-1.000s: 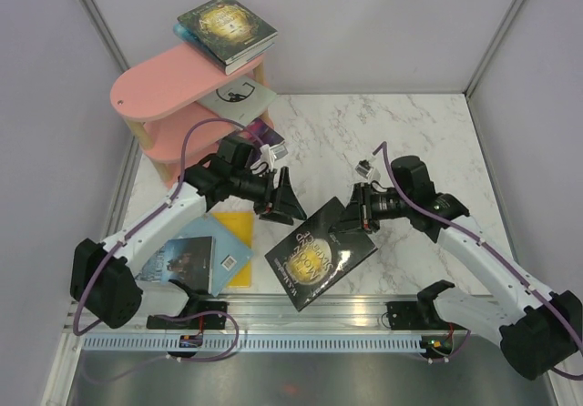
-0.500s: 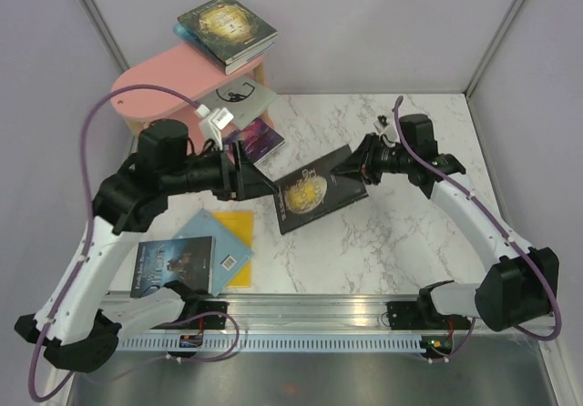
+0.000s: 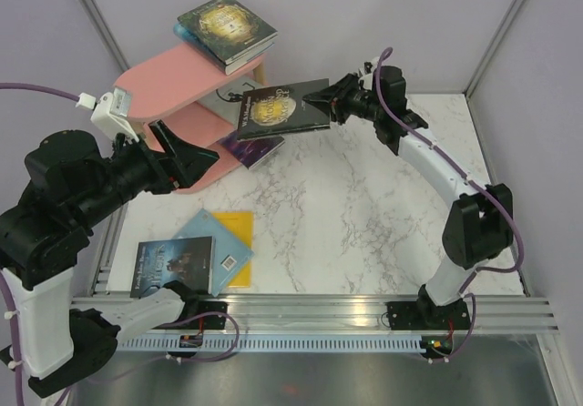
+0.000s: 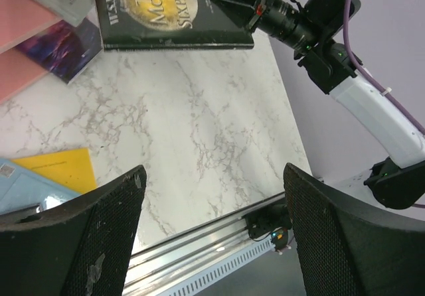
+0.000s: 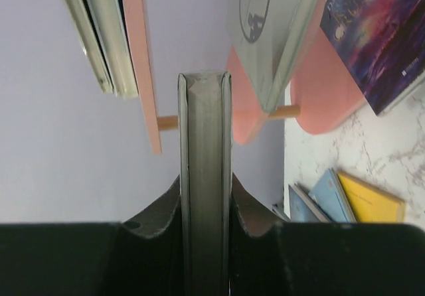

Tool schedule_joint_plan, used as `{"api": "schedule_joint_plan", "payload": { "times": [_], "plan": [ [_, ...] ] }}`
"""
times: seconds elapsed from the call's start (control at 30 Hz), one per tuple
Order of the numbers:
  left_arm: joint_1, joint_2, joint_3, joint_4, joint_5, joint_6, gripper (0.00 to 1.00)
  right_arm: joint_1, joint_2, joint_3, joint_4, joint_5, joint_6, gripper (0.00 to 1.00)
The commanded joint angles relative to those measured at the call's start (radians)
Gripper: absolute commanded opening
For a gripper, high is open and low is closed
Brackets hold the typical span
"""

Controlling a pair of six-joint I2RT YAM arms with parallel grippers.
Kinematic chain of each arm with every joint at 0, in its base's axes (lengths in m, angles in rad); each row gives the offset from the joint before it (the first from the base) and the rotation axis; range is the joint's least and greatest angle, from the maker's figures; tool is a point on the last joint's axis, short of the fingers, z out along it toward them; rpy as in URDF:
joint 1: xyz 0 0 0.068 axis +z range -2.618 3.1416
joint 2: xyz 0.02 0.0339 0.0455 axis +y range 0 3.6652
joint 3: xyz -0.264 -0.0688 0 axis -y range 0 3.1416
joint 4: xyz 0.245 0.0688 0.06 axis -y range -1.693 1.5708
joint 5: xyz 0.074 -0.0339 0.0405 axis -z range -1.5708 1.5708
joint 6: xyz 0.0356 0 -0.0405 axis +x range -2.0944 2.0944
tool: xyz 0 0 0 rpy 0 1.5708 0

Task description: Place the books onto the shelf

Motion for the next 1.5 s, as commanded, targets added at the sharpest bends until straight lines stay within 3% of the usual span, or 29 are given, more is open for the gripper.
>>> {"api": "schedule_joint_plan", "payload": {
  "times": [0.0,0.53,0.77,0.87,0.9,0.97,1.0,1.03,1.13,1.47],
  "plan": [
    [0.005,0.016,0.022,-0.078,-0.094,0.028,0.86,0.041,0.037,0.132,0.165,0.125,0.128,0.00],
    [0.005,-0.048,0.039,-0.155,-0.106,-0.039,0.86,0.252,0.272,0.301,0.150,0.757,0.352,0.00],
    [0.003,-0.076,0.062,-0.204,-0.114,-0.063,0.86,0.308,0.384,0.469,0.010,0.928,0.402,0.00],
    [0.003,-0.082,0.078,-0.230,-0.129,-0.064,0.86,0.315,0.427,0.526,-0.053,0.920,0.394,0.00],
    [0.003,-0.083,0.082,-0.235,-0.132,-0.064,0.86,0.315,0.437,0.526,-0.060,0.901,0.391,0.05],
    [0.003,-0.091,0.080,-0.244,-0.139,-0.064,0.86,0.313,0.439,0.502,-0.065,0.871,0.388,0.28],
    [0.003,-0.093,0.079,-0.246,-0.140,-0.066,0.85,0.313,0.430,0.485,-0.065,0.841,0.388,0.46],
    [0.003,-0.093,0.077,-0.247,-0.142,-0.067,0.85,0.315,0.427,0.468,-0.065,0.825,0.388,0.56],
    [0.003,-0.093,0.074,-0.249,-0.139,-0.069,0.85,0.312,0.408,0.389,-0.065,0.758,0.386,0.68],
    [0.003,-0.108,0.022,-0.216,-0.116,-0.081,0.85,0.311,0.310,0.295,-0.120,0.678,0.305,0.71]
  ]
}}
